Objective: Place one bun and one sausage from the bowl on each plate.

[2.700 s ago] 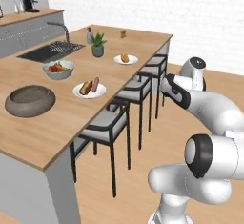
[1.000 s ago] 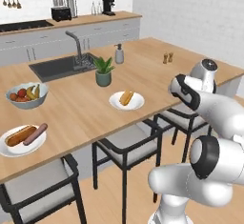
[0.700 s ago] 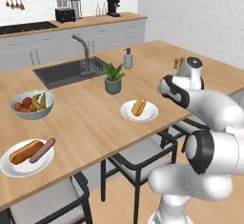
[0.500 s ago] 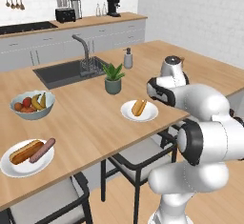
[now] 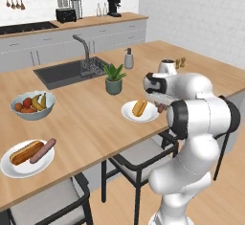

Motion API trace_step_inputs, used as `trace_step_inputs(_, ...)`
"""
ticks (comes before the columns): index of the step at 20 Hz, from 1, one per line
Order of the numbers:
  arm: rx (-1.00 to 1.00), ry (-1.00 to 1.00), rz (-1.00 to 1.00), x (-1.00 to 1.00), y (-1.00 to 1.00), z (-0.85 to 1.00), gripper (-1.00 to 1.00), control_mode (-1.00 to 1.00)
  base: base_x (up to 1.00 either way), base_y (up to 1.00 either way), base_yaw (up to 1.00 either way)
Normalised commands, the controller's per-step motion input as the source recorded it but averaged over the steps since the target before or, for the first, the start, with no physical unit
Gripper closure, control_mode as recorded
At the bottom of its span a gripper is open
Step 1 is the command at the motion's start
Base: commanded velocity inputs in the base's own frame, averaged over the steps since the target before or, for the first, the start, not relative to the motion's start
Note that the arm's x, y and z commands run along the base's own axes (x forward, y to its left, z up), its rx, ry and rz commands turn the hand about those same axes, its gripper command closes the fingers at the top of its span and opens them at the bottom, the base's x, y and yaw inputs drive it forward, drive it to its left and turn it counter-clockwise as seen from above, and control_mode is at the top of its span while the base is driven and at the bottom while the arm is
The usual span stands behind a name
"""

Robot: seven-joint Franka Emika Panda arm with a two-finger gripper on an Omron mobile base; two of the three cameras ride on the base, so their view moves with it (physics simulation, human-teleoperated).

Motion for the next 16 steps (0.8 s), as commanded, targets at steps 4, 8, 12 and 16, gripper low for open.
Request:
trace_step_inputs(4,0.03,-0.04,-0.04,0.27,0.09,-0.1,1.0,-1.0,0.0,0.0,0.0)
trace_step_inputs(8,0.0,-0.11,0.0,0.59,0.15,-0.19,1.0,-1.0,0.0,0.0,0.0)
trace_step_inputs(12,0.0,-0.02,0.0,0.45,0.18,-0.43,1.0,-1.0,0.0,0.0,0.0)
trace_step_inputs(16,0.0,0.0,-0.02,0.34,0.15,-0.6,1.0,-1.0,0.0,0.0,0.0)
